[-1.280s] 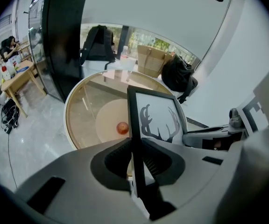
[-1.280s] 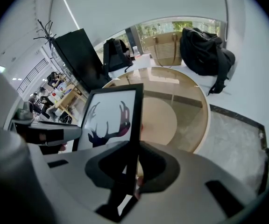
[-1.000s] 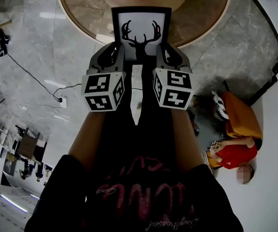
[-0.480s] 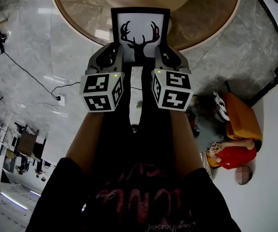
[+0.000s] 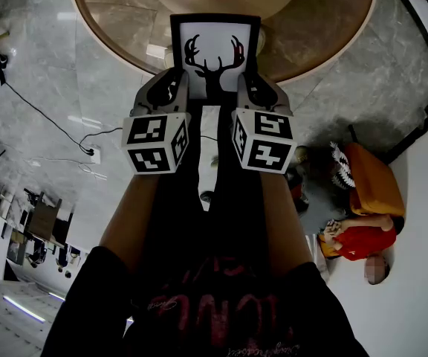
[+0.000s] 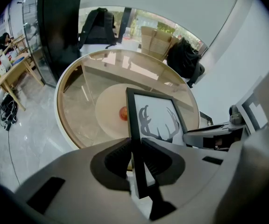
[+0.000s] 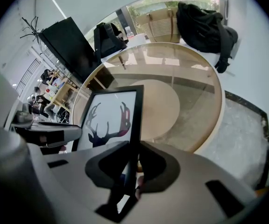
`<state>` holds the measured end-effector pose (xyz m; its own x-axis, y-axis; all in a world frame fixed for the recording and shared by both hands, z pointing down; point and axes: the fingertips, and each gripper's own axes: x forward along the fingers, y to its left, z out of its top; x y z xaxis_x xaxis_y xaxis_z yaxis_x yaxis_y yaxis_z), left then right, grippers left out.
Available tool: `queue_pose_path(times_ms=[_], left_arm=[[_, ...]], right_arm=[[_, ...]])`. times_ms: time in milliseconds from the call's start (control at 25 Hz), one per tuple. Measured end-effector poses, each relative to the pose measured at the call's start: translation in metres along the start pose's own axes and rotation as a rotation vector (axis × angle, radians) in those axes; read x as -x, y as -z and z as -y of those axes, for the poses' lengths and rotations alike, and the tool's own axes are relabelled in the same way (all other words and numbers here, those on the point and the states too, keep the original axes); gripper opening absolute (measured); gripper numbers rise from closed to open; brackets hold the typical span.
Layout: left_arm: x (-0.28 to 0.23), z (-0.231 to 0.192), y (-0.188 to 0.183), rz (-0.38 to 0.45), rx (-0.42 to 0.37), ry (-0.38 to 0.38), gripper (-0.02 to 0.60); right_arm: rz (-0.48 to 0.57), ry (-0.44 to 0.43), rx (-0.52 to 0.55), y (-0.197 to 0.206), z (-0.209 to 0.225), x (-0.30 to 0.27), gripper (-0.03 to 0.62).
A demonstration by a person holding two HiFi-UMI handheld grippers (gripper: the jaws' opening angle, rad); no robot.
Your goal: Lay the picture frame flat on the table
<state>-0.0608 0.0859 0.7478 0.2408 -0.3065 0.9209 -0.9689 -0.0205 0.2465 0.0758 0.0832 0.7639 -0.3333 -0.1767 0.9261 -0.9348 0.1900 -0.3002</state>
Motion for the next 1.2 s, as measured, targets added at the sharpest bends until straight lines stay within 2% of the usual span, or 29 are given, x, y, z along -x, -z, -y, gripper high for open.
queue_pose_path(times_ms=[280,520,760,1000,1200], left_arm=[[-0.005,-0.001,0.008,-0.007,0.042,-0.008,0.072],[-0.009,-0.003,0.007,-0.012,0.023,-0.017,0.072],[-0.010,-0.003,0.019,-0.027,0.040,-0.042,0.072],[-0.011,-0.002,0.009,-0.010,-0.008,-0.061,0.072],[-0.009,-0.002,0.012,-0.017,-0.011,-0.059,0.072]], right_arm=[[-0.011,0.005,0.007,0.004,0.002,-0.004,0.081],[-0.016,0.007,0.010,0.005,0.002,-0.007,0.081],[-0.016,0.011,0.027,0.007,0.002,-0.007,0.081],[-0.008,0.011,0.028,0.004,0.004,-0.007,0.081],[0.001,0.012,0.044,0.003,0.004,-0.006,0.081]])
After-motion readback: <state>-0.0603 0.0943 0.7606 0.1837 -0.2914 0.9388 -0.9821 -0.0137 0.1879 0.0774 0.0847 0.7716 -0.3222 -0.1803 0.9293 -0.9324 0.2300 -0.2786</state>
